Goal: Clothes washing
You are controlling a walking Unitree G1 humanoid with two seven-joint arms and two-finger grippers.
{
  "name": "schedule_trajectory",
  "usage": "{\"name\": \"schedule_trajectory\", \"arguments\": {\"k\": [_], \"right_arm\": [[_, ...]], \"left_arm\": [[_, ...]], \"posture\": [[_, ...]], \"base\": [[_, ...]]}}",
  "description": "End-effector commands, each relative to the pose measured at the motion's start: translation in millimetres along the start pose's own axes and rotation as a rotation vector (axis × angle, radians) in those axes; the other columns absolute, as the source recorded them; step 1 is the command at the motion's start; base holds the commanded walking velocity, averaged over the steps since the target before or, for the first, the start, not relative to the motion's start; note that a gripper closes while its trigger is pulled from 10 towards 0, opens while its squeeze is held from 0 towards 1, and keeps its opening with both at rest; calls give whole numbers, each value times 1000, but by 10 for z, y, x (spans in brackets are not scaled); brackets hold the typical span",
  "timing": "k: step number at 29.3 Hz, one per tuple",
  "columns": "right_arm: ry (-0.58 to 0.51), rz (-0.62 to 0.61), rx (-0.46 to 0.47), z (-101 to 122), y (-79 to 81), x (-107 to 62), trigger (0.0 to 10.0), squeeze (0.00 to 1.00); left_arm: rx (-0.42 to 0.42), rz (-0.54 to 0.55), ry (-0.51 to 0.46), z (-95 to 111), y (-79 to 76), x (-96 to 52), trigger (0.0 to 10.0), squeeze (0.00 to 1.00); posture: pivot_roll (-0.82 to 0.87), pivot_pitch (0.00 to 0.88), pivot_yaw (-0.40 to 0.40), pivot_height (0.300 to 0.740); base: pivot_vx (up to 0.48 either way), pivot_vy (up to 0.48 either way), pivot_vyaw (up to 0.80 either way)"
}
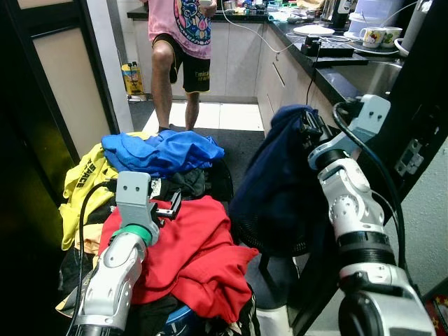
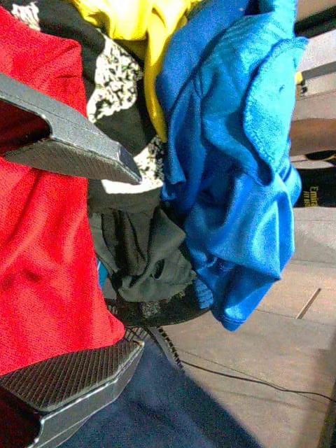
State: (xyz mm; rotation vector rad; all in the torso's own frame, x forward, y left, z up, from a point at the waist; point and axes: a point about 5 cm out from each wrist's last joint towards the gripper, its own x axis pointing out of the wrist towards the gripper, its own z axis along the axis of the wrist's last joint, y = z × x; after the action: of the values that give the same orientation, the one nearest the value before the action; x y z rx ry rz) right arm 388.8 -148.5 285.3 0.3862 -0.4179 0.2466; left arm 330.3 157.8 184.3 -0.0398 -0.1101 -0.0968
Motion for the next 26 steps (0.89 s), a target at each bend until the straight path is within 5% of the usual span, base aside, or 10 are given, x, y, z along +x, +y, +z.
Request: {"name": "schedule_trajectory", "arguments": {"k": [1,13,16,26], "right_arm": [[-46,17,18,83,37,-30,10000,0],[-42,76,34,130,139,-44,10000,0],[-22,-24,6,69,-36,-92,10000,0],[-28,-44,-8,137,-64,-87,10000,0]], "left_arm": [[-4,15,-42,111,-5,21,10000,0],[58,0,-114,264,7,36,10000,0],[161,-31,-50,169,-39,33,10000,0],[155,-151,-28,112,-196,-8,10000,0]], "posture": [[-1,0,31,740],[5,0,33,740],[20,0,22,740],[18,0,24,740]], "base": [[0,0,-800],[0,0,-800],[0,0,-800],[0,0,-800]]}}
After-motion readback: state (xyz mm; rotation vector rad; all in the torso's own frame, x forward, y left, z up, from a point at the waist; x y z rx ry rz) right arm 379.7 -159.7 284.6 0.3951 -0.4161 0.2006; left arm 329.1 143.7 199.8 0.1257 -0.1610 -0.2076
